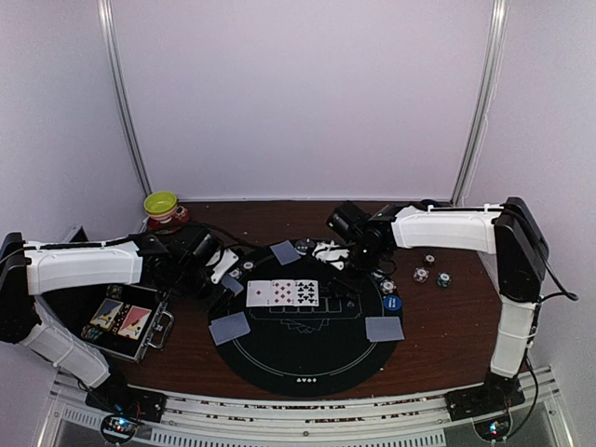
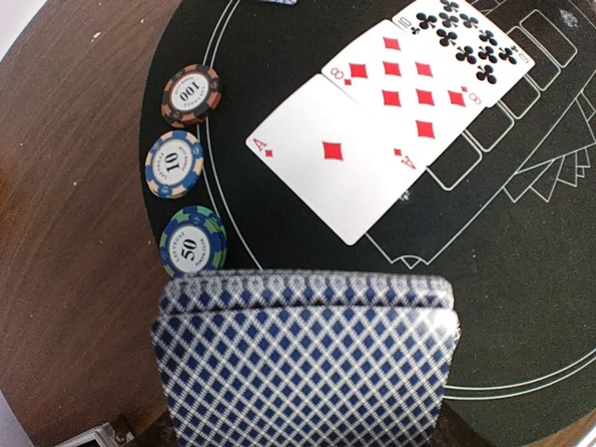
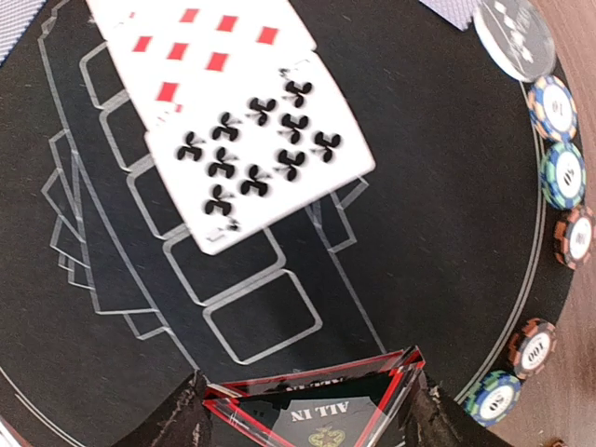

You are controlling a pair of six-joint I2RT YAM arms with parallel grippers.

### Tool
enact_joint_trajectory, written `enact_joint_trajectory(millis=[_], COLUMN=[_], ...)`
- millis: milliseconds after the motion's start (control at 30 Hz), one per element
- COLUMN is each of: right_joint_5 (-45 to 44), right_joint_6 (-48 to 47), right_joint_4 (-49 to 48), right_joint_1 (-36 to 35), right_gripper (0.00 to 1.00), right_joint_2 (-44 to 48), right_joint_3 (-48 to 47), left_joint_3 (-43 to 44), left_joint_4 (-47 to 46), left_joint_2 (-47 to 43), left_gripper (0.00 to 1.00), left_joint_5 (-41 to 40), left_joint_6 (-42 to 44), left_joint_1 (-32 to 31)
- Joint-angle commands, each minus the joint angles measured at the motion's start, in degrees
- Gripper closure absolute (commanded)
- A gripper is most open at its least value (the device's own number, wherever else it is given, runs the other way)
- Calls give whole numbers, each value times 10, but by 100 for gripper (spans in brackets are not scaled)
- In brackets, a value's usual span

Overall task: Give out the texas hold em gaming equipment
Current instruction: Place the all-in button in the small blind area.

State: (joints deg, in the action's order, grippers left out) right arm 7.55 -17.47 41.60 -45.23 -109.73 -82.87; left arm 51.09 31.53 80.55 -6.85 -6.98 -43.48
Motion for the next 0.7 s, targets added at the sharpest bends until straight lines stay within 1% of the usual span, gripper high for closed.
enact_joint_trajectory(millis=[0,267,667], right_joint_5=[4,3,15], right_joint_6=[-34,-67,-109], right_joint_4=[12,3,-6], right_joint_1=[32,62,74], right_gripper=[38,39,40], right_joint_2=[12,3,-9], right_joint_3=[11,37,61], left_joint_3=[1,1,1], left_joint_4=[-16,-16,-16], left_joint_2=[-8,-7,-5], left_gripper=[35,35,35], left_joint_5=[-1,-2,-2], left_joint_6=[1,1,2], left_joint_1=[4,4,4])
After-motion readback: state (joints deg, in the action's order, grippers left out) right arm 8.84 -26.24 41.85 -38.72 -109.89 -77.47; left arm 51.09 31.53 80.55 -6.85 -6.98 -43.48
